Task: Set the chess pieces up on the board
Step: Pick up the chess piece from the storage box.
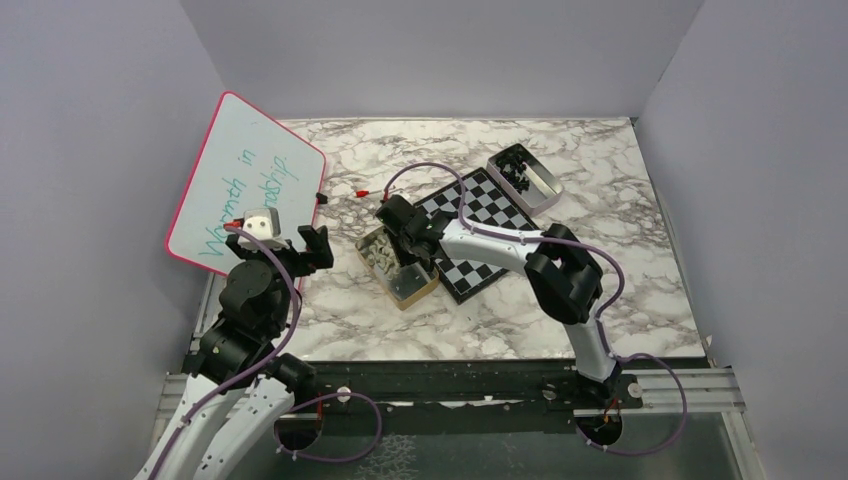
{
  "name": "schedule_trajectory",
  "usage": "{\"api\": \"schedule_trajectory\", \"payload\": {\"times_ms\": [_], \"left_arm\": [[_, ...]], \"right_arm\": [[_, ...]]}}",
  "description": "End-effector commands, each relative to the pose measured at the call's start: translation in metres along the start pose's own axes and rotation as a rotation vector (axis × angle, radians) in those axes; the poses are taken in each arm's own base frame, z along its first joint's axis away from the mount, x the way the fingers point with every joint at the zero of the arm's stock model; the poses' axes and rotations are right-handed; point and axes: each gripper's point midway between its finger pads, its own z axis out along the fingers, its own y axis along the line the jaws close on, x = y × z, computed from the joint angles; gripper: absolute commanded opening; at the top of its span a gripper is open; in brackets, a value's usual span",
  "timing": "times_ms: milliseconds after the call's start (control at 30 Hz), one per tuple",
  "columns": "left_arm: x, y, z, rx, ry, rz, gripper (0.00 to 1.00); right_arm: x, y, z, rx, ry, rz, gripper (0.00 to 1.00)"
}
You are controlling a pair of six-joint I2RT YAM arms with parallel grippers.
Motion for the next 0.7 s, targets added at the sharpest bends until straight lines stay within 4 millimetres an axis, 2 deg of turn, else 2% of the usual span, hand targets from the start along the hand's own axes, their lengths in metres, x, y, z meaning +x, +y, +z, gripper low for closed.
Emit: {"api": "schedule_trajectory", "payload": {"times_ms": [0, 267, 433, 667], "left_arm": [[0.001, 0.007, -0.001, -0.031, -0.007, -0.002, 0.99], [0.001, 0.006, -0.001, -0.029, -0.007, -0.002, 0.99], [0.002, 0.006, -0.001, -0.028, -0.005, -0.002, 0.99], [0.003, 0.006, 0.000, -0.027, -0.001, 0.001, 0.99]], "right_arm": [[-0.002, 0.001, 0.007, 0.029, -0.001, -0.021, 0.28], [0.004, 0.000, 0.012, 0.037, 0.015, -0.025, 0.25], [0.003, -0.001, 0.012, 0.039, 0.010, -0.030, 0.18], [-0.006, 0.006, -0.002, -0.005, -0.008, -0.027, 0.12]]}}
